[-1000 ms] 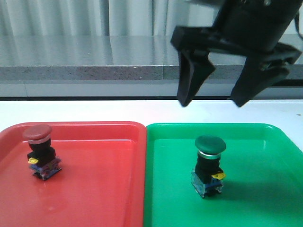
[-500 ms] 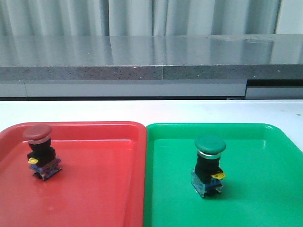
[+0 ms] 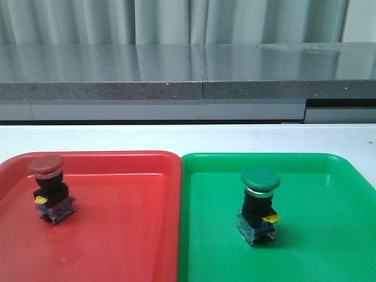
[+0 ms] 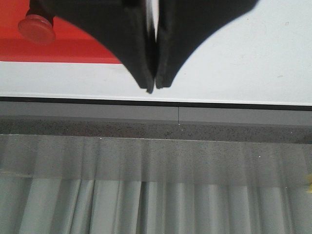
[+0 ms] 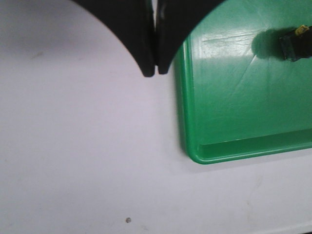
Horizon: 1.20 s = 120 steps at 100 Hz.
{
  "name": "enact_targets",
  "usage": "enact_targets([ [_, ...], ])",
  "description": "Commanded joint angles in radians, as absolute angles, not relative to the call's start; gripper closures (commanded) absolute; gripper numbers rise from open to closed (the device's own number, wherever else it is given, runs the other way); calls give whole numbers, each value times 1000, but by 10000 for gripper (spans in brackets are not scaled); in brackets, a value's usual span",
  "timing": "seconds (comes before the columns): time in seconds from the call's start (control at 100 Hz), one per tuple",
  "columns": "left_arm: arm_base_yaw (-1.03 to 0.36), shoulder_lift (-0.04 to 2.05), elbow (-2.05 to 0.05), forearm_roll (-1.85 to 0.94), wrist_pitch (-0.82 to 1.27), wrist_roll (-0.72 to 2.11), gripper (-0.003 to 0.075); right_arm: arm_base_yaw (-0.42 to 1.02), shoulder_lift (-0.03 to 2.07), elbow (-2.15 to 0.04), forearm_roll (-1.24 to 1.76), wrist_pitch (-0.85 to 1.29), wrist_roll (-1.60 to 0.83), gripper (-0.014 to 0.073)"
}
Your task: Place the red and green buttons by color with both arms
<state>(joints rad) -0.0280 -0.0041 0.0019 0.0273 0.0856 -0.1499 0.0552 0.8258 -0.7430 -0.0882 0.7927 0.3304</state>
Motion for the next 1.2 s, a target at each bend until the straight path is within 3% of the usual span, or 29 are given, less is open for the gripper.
enact_targets([
  [0.0, -28, -30, 13, 21, 0, -146, 741, 19, 745, -697, -91, 705, 327, 655],
  [0.25, -28, -30, 13, 21, 0, -146, 741, -28, 492, -505, -90, 551, 256, 655],
  [0.56, -28, -30, 13, 21, 0, -146, 741, -28, 159, -268, 57, 375, -100, 655],
  [0.75, -28, -30, 13, 21, 0, -146, 741, -28, -33, -197, 26, 320, -96, 657],
  [1.01, -28, -28, 13, 21, 0, -146, 741, -27, -28, -156, -32, 284, 103, 657],
  [1.19, -28, -28, 13, 21, 0, -146, 741, -27, -28, -93, -98, 199, 105, 657],
])
